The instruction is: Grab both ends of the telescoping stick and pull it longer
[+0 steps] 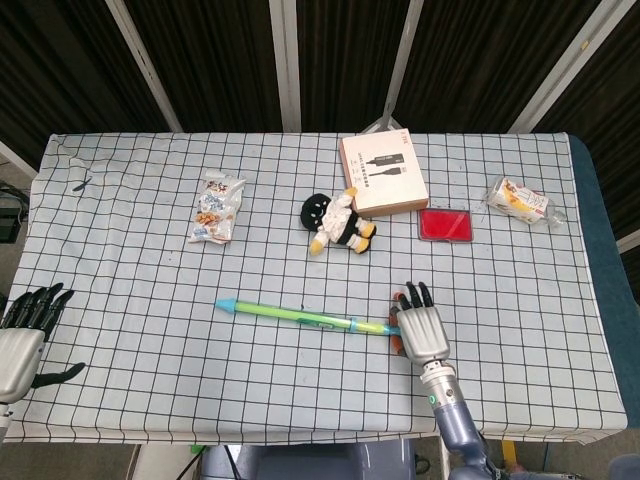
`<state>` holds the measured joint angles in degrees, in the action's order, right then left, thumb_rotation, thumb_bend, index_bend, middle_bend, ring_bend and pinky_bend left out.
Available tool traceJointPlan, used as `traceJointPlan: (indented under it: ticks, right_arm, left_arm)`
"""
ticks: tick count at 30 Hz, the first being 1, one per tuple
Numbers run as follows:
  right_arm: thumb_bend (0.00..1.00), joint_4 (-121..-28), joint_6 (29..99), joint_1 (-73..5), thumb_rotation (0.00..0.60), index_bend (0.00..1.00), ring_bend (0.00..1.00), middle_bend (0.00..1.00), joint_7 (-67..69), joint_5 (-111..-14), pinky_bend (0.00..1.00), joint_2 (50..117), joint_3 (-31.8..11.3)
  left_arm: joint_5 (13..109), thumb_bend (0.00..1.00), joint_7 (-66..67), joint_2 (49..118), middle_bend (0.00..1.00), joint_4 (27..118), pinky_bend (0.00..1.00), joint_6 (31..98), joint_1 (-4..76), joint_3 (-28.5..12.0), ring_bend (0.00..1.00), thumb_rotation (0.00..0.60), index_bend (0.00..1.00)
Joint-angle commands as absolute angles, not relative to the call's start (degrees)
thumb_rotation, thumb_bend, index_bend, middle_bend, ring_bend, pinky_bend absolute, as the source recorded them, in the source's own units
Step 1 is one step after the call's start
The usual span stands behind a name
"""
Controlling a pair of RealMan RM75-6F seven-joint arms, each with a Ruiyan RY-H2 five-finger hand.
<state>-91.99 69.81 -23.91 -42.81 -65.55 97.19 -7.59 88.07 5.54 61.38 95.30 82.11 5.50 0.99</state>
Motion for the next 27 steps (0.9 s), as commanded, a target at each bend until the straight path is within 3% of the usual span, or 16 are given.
traceJointPlan:
  ticks: [1,8,13,19,27]
  right_arm:
    - [0.46,-92.02,69.92,-24.05,0.600,0.68,0.00,0.25,-42.12,-66.09,0.00,96.69,-7.42]
    - [0.46,-91.71,68.97,-24.66,0.600,0.69,0.00,0.25,-39.55,-68.49,0.00,94.39,-6.57]
    - [0.46,-91.55,68.08,-24.85,0.600,0.69,0.00,0.25,-37.09,-68.73,0.00,92.74,-6.50]
    - [0.46,-92.09,67.87,-24.94,0.600,0.69,0.00,0.25,-36.41,-68.20,0.00,92.08,-6.33]
    - [0.46,-92.49,68.51,-24.93,0.600,0.69,0.00,0.25,-36.57,-67.97,0.00,92.17,-6.02]
  left_arm:
    - [88.16,0.04,5.59,61.41,0.00,95.29,0.00,82.17,5.50,1.00,0.00,0.600,0.00]
    - [88.74,0.09,6.46,60.85,0.00,96.31,0.00,81.57,6.13,0.98,0.00,0.600,0.01]
    - [86.20,0.11,8.99,57.59,0.00,100.96,0.00,75.74,9.97,-0.68,0.00,0.600,0.06]
    - [81.00,0.15,15.22,57.85,0.01,102.96,0.00,68.11,15.69,-3.57,0.00,0.600,0.19]
    - [73.06,0.20,25.65,64.17,0.07,102.81,0.00,60.81,22.22,-5.68,0.00,0.600,0.33]
